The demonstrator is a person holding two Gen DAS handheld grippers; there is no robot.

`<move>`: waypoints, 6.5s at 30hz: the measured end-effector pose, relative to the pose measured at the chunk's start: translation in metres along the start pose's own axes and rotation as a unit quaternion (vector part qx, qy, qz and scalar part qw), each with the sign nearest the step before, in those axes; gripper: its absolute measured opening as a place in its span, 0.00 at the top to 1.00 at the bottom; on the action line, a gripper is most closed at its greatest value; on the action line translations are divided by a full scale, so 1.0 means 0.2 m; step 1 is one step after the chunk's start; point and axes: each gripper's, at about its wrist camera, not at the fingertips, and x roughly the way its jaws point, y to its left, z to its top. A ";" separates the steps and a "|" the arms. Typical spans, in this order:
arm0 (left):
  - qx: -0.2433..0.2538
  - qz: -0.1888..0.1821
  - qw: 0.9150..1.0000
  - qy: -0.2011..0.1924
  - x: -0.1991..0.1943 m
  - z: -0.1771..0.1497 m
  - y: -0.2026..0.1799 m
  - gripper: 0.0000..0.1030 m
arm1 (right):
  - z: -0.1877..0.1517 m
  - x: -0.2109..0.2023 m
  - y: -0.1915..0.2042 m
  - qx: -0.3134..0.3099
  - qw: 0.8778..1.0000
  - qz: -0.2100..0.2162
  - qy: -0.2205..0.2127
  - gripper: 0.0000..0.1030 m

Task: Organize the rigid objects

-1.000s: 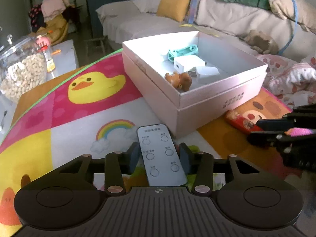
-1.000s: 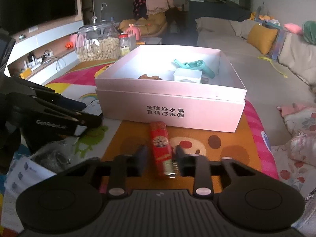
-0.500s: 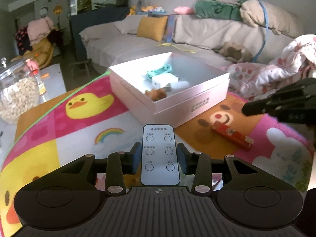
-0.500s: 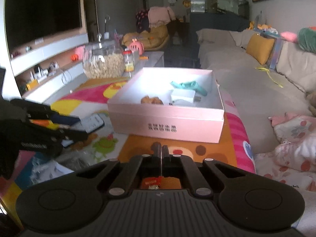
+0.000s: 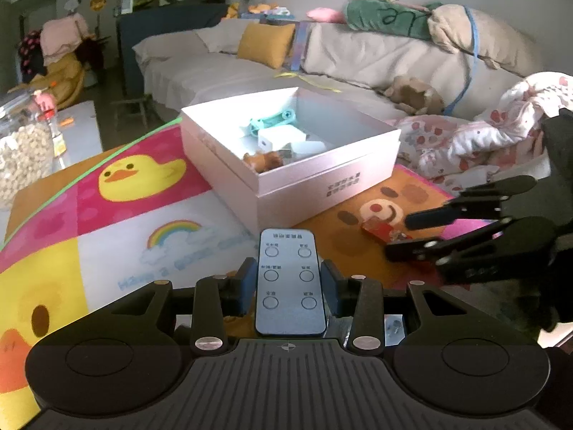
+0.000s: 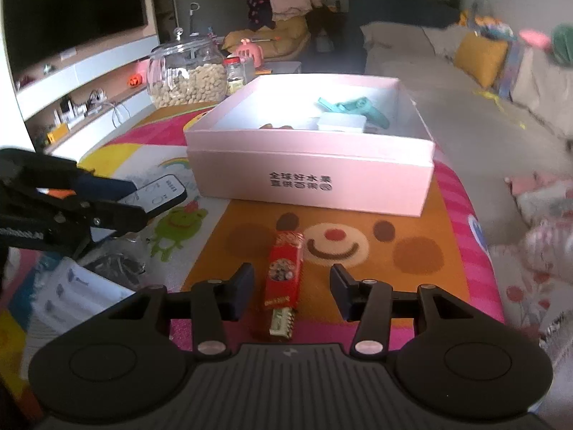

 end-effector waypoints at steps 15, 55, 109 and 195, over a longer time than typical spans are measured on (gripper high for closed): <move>0.003 0.008 0.999 -0.033 -0.09 0.07 -0.01 0.91 | 0.06 -0.16 0.00 -0.009 0.999 -0.010 -0.043 0.78; -0.038 -0.100 0.988 0.107 -0.01 0.17 -0.04 0.71 | -0.05 -0.03 -0.11 0.048 0.998 -0.018 -0.028 0.74; 0.082 -0.047 0.981 0.169 0.15 0.05 -0.16 0.52 | -0.05 -0.03 -0.08 0.042 0.999 -0.005 -0.026 0.61; -0.081 0.112 0.990 -0.008 -0.11 -0.25 -0.11 0.74 | -0.13 -0.41 0.18 -0.033 0.999 0.043 -0.002 0.31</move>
